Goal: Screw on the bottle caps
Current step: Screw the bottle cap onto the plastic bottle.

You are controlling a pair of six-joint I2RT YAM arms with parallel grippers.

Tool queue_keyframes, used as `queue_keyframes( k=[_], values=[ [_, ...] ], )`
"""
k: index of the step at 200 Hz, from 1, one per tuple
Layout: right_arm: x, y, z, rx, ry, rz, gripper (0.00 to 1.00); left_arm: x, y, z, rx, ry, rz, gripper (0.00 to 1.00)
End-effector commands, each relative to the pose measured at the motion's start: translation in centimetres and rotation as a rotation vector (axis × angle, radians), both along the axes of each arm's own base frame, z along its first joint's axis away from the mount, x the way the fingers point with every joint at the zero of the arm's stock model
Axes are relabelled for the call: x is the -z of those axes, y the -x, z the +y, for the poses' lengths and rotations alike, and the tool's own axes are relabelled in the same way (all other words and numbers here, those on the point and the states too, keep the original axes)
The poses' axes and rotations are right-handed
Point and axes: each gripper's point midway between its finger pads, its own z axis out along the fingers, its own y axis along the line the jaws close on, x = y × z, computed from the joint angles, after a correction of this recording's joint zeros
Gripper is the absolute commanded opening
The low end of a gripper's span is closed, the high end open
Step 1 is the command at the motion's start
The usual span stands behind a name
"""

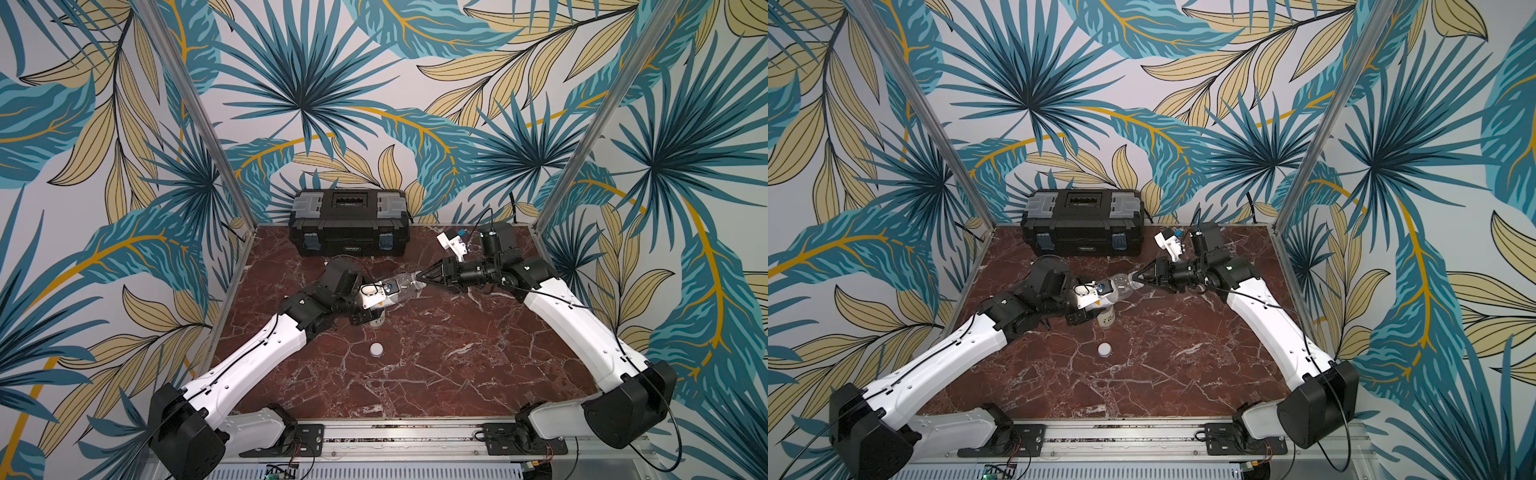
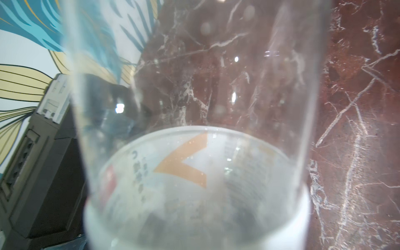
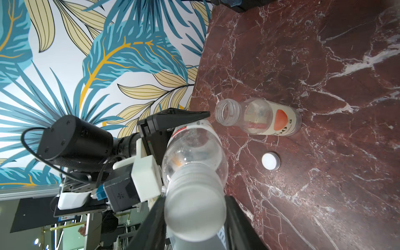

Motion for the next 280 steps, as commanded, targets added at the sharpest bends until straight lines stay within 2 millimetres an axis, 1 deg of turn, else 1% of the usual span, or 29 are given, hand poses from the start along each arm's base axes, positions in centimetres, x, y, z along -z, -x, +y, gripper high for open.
queue_keyframes(
  k=[1, 14, 29, 72, 97, 137, 176, 213, 226, 234, 258, 280],
  values=[
    [2.6, 0.1, 2.0, 0.017, -0.031, 0.158, 0.12, -12.2, 2.3, -6.3, 0.249, 0.349, -0.353, 0.0],
    [2.7, 0.2, 2.3, 0.022, -0.039, 0.179, 0.11, -12.4, 2.3, -6.3, 0.238, 0.353, -0.371, 0.0],
    [3.2, 0.2, 2.3, 0.027, -0.023, 0.204, 0.1, -12.6, 2.2, -6.4, 0.223, 0.344, -0.403, 0.0],
    [4.3, 0.1, 2.3, 0.039, 0.014, 0.246, 0.1, -11.8, 1.6, -6.7, 0.182, 0.253, -0.469, 0.0],
    [4.5, -0.5, 2.8, 0.059, -0.017, 0.266, 0.1, -11.7, 1.7, -7.0, 0.173, 0.244, -0.5, 0.0],
    [3.8, -1.9, 3.4, 0.104, -0.091, 0.264, 0.1, -12.3, 1.9, -7.2, 0.149, 0.287, -0.553, 0.0],
    [3.5, -2.1, 3.5, 0.102, -0.096, 0.265, 0.11, -12.8, 1.9, -7.3, 0.119, 0.303, -0.602, 0.0],
    [2.6, -1.8, 3.3, 0.075, -0.06, 0.222, 0.12, -13.2, 2.3, -7.5, 0.115, 0.299, -0.615, 0.0],
    [2.1, -1.4, 3.0, 0.059, -0.029, 0.192, 0.13, -13.5, 2.5, -7.4, 0.112, 0.306, -0.616, 0.0],
    [1.8, -1.2, 2.9, 0.049, -0.019, 0.177, 0.14, -13.7, 2.7, -7.3, 0.114, 0.312, -0.615, 0.0],
    [0.5, -0.8, 2.7, 0.04, -0.028, 0.142, 0.15, -14.3, 3.2, -7.5, 0.125, 0.318, -0.615, 0.0],
    [0.5, -0.7, 2.3, 0.05, -0.02, 0.129, 0.15, -14.1, 3.1, -7.6, 0.124, 0.311, -0.607, 0.0]
  ],
)
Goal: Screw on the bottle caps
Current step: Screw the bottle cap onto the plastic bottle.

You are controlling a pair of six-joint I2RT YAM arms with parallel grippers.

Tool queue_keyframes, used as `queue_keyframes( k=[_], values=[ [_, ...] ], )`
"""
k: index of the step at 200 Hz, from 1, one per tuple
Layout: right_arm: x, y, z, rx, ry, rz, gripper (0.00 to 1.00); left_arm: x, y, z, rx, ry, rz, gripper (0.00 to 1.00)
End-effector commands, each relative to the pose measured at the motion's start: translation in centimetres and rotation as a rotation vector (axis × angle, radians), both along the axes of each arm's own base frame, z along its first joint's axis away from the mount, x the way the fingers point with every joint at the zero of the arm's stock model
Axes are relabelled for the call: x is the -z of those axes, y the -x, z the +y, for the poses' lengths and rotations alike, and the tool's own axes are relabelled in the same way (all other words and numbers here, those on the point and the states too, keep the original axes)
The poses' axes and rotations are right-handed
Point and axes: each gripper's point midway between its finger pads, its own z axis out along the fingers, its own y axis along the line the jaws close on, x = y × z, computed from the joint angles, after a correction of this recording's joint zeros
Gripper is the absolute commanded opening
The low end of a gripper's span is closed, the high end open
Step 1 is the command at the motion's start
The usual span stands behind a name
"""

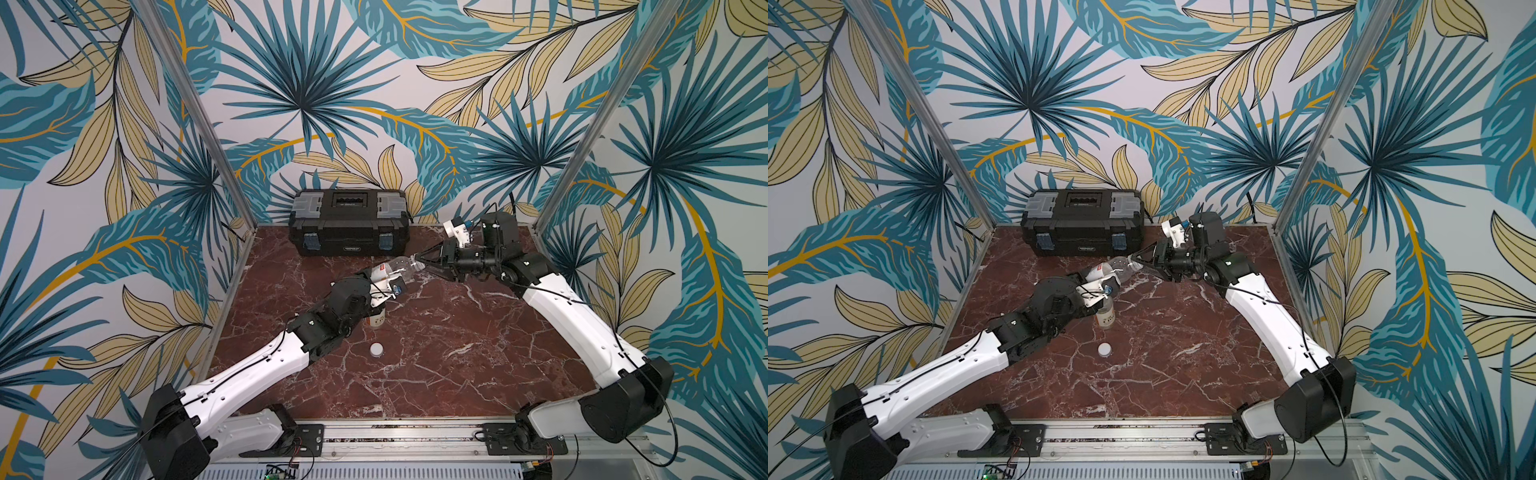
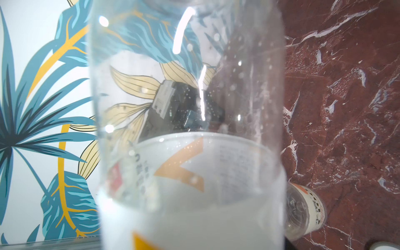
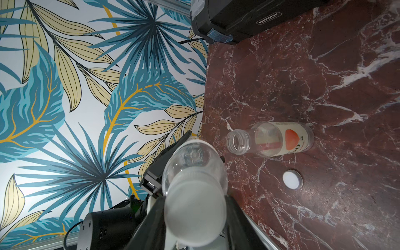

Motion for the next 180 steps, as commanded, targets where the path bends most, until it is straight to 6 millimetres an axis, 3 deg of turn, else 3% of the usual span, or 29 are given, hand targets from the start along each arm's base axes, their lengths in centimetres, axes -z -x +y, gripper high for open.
queue_keyframes(
  k=[1, 46, 82, 142, 180],
  values=[
    [3.0, 2.1, 2.3, -0.118, 0.038, 0.063, 0.15, -10.3, 5.5, -8.1, 0.422, 0.275, -0.235, 0.0],
    [2.6, 2.0, 1.9, -0.111, 0.044, 0.042, 0.15, -8.4, 3.7, -7.1, 0.289, 0.282, -0.172, 0.0],
    [3.0, 1.8, 1.5, -0.107, 0.055, 0.051, 0.15, -7.7, 3.9, -6.9, 0.261, 0.353, -0.131, 0.0],
    [2.7, 1.4, -0.1, -0.095, 0.097, 0.034, 0.15, -5.8, 4.1, -9.2, 0.296, 0.436, -0.012, 0.0],
    [2.7, 1.2, -1.5, -0.066, 0.119, 0.029, 0.15, -4.6, 3.6, -9.5, 0.277, 0.419, 0.006, 0.0]
  ],
)
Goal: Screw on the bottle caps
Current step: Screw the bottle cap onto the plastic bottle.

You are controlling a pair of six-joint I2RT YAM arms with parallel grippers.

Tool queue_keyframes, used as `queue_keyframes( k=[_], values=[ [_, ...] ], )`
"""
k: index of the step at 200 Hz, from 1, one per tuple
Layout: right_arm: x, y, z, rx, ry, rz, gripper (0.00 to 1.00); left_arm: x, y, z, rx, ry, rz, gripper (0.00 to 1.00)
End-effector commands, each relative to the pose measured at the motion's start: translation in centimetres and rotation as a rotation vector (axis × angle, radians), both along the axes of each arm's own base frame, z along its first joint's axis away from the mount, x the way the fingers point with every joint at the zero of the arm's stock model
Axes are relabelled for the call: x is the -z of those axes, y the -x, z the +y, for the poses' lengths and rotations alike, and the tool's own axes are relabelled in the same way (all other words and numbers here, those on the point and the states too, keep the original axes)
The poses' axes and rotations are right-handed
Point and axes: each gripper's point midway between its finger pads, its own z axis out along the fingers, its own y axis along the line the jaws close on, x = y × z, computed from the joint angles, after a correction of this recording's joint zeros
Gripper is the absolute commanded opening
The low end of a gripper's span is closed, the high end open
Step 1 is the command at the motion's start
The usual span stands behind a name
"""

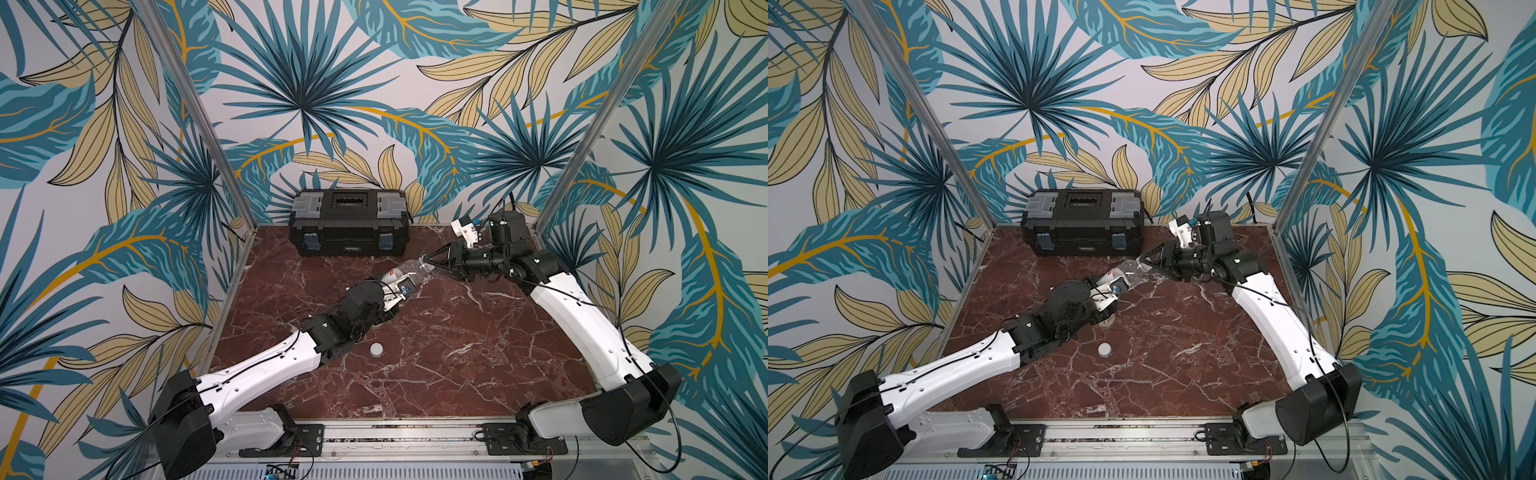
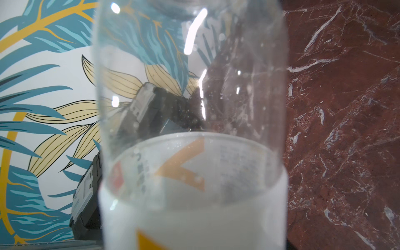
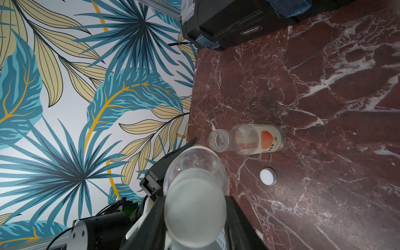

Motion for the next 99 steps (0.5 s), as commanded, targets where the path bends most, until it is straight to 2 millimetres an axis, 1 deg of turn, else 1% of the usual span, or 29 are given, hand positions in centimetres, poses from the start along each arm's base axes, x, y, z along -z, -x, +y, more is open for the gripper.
queue_keyframes(
  k=[1, 27, 67, 99],
  values=[
    [2.1, 1.3, 0.9, -0.073, 0.024, 0.068, 0.15, -6.7, 3.0, -6.2, 0.261, 0.264, -0.127, 0.0],
    [2.0, 1.1, 0.0, -0.053, 0.04, 0.062, 0.15, -6.0, 2.6, -6.0, 0.237, 0.246, -0.112, 0.0],
    [2.1, 1.1, -0.8, -0.035, 0.065, 0.057, 0.15, -5.5, 2.6, -5.9, 0.219, 0.262, -0.079, 0.0],
    [2.0, 1.1, -1.2, -0.027, 0.072, 0.051, 0.15, -5.2, 2.7, -6.4, 0.229, 0.275, -0.042, 0.0]
  ],
)
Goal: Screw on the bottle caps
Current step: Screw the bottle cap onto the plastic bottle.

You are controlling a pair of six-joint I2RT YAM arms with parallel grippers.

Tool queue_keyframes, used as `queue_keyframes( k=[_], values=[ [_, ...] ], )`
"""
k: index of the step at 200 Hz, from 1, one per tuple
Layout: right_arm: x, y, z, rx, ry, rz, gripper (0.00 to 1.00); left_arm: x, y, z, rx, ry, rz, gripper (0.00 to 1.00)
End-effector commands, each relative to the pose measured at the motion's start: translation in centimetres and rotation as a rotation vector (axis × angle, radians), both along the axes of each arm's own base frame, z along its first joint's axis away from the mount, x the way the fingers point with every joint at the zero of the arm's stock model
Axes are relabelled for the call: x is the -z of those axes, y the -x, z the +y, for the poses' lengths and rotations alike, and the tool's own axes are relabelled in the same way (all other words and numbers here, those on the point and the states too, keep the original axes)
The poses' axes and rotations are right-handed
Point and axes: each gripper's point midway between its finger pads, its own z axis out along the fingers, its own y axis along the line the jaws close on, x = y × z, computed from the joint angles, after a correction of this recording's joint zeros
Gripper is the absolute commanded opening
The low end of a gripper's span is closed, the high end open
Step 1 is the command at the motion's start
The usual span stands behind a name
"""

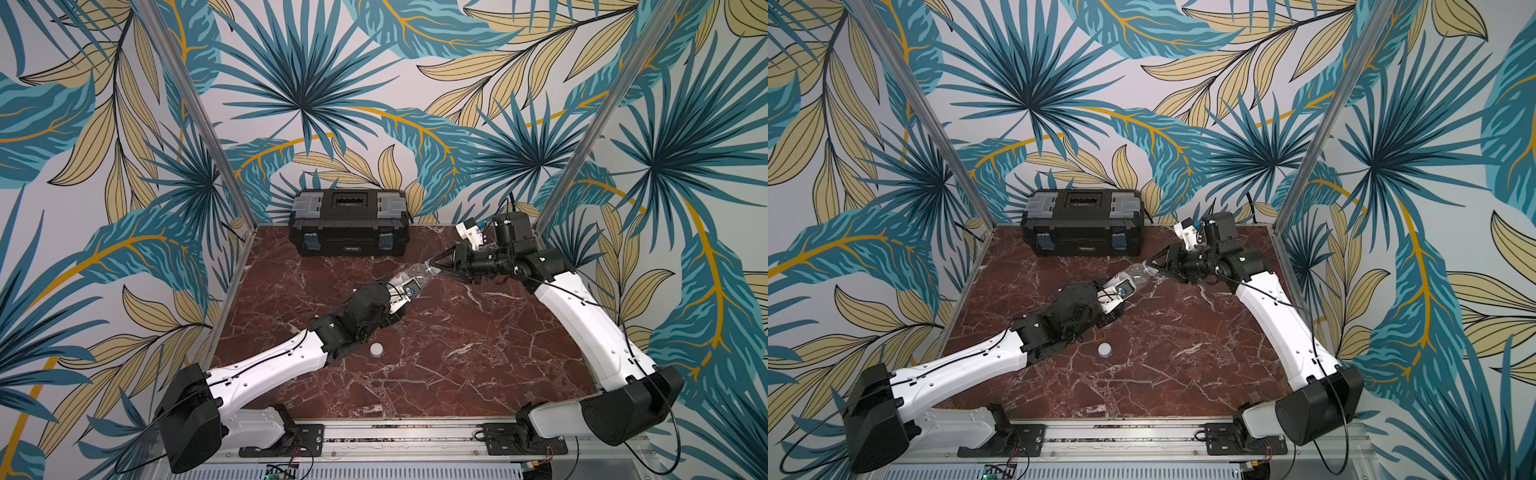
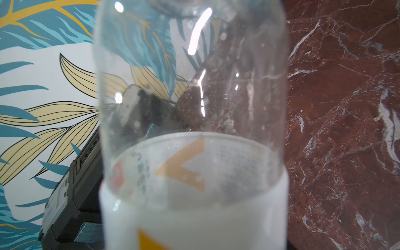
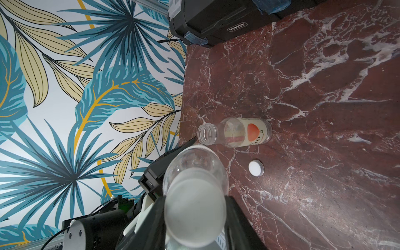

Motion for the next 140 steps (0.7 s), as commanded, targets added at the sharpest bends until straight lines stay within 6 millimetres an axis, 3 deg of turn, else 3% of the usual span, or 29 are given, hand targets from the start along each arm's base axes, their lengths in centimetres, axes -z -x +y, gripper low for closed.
queue_keyframes(
  k=[1, 140],
  values=[
    [1.4, 0.7, 0.2, -0.029, 0.029, 0.036, 0.15, -6.2, 2.2, -4.9, 0.194, 0.241, -0.089, 0.0],
    [2.4, 0.2, -0.3, -0.005, 0.047, 0.055, 0.19, -3.9, 0.7, -5.0, 0.118, 0.195, -0.052, 0.0]
  ],
)
